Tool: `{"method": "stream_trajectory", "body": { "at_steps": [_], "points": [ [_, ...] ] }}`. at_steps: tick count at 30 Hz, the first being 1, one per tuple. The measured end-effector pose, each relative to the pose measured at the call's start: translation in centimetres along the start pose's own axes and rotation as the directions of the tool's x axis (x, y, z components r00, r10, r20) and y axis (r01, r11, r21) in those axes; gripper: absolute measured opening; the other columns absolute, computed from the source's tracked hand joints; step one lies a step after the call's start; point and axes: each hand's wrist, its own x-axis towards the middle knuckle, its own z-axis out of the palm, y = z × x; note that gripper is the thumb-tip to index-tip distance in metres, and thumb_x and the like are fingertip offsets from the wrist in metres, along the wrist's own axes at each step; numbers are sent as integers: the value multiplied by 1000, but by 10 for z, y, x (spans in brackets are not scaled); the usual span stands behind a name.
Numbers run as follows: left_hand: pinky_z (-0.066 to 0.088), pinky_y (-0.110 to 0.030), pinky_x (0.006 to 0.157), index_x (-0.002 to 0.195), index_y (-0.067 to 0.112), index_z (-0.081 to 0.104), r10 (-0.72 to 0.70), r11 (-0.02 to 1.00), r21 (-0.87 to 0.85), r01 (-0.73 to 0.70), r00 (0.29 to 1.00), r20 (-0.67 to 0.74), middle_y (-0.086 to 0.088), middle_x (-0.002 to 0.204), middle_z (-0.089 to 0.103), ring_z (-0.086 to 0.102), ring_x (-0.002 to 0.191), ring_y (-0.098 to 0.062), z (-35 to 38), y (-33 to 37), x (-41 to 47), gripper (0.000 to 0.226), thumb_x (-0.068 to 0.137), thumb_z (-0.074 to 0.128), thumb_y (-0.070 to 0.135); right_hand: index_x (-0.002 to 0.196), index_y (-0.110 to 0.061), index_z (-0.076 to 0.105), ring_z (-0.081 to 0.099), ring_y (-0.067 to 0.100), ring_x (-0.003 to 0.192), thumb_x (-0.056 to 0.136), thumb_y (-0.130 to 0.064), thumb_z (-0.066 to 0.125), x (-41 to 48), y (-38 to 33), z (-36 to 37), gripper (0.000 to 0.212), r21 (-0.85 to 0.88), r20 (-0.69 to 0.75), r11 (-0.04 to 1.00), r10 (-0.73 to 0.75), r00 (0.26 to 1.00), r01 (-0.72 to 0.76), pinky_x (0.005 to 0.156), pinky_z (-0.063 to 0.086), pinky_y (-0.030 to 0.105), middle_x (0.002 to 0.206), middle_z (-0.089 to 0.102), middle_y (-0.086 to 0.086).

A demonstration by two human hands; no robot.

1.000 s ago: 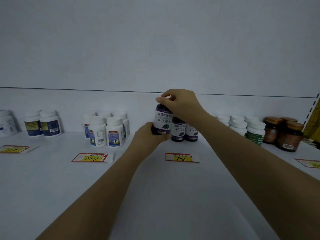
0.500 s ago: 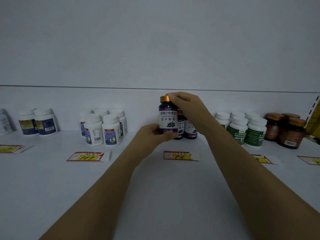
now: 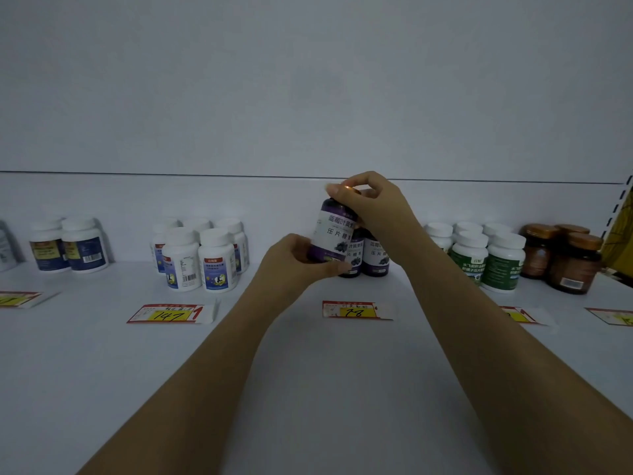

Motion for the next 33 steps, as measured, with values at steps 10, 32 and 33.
{"method": "stream_trajectory", "body": {
  "at_steps": [10, 32, 33],
  "points": [
    [50, -16, 77, 117, 18, 60, 4, 991, -131, 7, 997, 78, 5, 105, 67, 64, 91, -7, 1, 5, -2, 46, 75, 77, 26, 120, -13, 54, 63, 18, 103, 97, -25, 52, -12, -2, -6, 27, 354, 149, 933, 18, 989, -70, 87, 55, 34, 110, 67, 3],
    [44, -7, 57, 104, 26, 54, 31, 993, -119, -26, 999, 34, 18, 89, 62, 59, 78, 7, 5, 8, -8, 49, 65, 83, 27, 124, -17, 57, 68, 18, 93, 85, -31, 69, -17, -2, -11, 43, 254, -76, 965, 92, 993, -70, 86, 57, 36, 101, 70, 4],
    [45, -6, 57, 105, 27, 55, 27, 992, -123, -17, 996, 81, 19, 89, 63, 60, 78, 7, 5, 8, -7, 46, 67, 82, 28, 123, -17, 57, 68, 17, 93, 85, -30, 69, -17, -2, -12, 42, 255, -75, 965, 90, 993, -68, 86, 56, 36, 100, 71, 3]
  ]
}}
